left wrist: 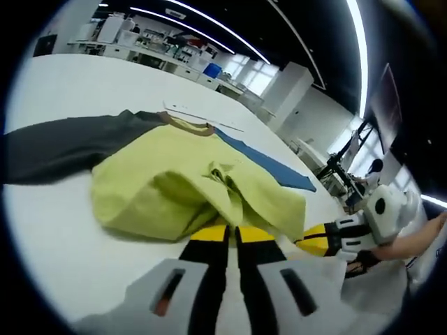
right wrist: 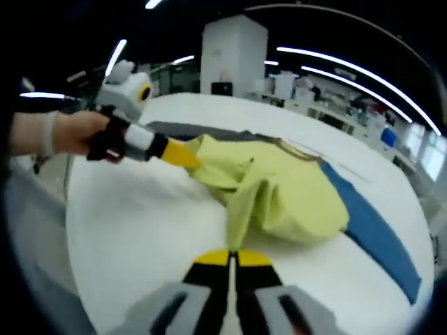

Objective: Fold the garment on the visible template until the final outline fits inside the template.

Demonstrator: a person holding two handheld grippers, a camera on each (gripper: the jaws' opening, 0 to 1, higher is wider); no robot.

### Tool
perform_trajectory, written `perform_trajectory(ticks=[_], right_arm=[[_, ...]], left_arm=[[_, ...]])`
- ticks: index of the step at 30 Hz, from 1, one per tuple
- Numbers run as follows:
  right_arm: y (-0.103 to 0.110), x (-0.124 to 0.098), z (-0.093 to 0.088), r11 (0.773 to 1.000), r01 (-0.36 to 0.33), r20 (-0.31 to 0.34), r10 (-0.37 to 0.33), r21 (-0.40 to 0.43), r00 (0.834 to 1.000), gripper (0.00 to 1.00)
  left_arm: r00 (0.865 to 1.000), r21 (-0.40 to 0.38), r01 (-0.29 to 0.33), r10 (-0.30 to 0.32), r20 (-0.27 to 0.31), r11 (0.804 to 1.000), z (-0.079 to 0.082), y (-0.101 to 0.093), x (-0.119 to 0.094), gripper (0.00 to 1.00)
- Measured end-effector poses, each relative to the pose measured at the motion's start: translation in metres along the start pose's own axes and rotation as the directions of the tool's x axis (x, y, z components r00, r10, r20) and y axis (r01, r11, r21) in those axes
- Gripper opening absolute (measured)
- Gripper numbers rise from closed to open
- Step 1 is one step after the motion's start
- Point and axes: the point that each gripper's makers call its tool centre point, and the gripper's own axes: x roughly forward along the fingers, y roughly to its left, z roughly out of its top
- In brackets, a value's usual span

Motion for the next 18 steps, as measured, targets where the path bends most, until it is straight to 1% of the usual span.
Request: perform_trajectory(ticks=[1,3,4,5,6,8,11,12,14,15,18], right_arm=[[0.000,-0.005,-0.004,1.000,-0.001,-0.006,0.001,-0.016,1.000,0.00],[-0.001,-0.019,-0.007,1.000,0.003,-0.009,-0.003,-0.029,1.000,0.00],[-0.001,-0.022,-0.010,0.999,0.002,-0.013,-0.002,-0.036,1.000,0.00],[-0.002,-0.028,-0.015,0.998,0.004,-0.019,-0.005,-0.056,1.000,0.00],[-0.003,-0.030,-0.016,0.998,0.006,-0.021,-0.007,-0.057,1.000,0.00],[-0.004,-0.040,-0.024,0.999,0.006,-0.041,-0.008,-0.052,0.999,0.00],[-0.009,-0.053,-0.034,0.998,0.026,-0.056,-0.029,-0.062,0.998,0.00],[-0.011,-0.058,-0.038,0.998,0.032,-0.061,-0.035,-0.060,0.998,0.00],[-0.013,-0.065,-0.045,0.998,0.040,-0.073,-0.044,-0.056,0.996,0.00],[-0.014,-0.068,-0.047,0.997,0.046,-0.075,-0.050,-0.062,0.996,0.00],[-0.018,-0.075,-0.052,0.996,0.058,-0.082,-0.064,-0.065,0.995,0.00]], left_arm=[[1.000,-0.004,-0.001,0.001,-0.002,1.000,-0.002,0.000,-0.003,0.01],[1.000,-0.007,-0.002,0.001,-0.009,1.000,-0.006,0.002,-0.012,0.01],[1.000,-0.008,-0.003,0.002,-0.017,1.000,-0.009,0.002,-0.016,0.01],[1.000,-0.006,-0.003,0.003,-0.023,1.000,-0.013,0.000,-0.020,0.01],[1.000,-0.005,-0.003,0.003,-0.027,1.000,-0.016,-0.001,-0.023,0.01],[0.999,-0.007,-0.009,0.009,-0.036,1.000,-0.022,0.000,-0.032,0.01],[0.998,-0.015,-0.026,0.025,-0.055,1.000,-0.033,0.003,-0.044,0.01],[0.998,-0.024,-0.033,0.032,-0.056,0.999,-0.035,0.005,-0.047,0.01],[0.998,-0.074,-0.040,0.036,-0.050,0.996,-0.039,0.008,-0.054,0.01],[0.998,-0.082,-0.046,0.041,-0.052,0.996,-0.041,0.010,-0.057,0.01],[0.996,-0.074,-0.063,0.059,-0.063,0.995,-0.048,0.015,-0.069,0.01]])
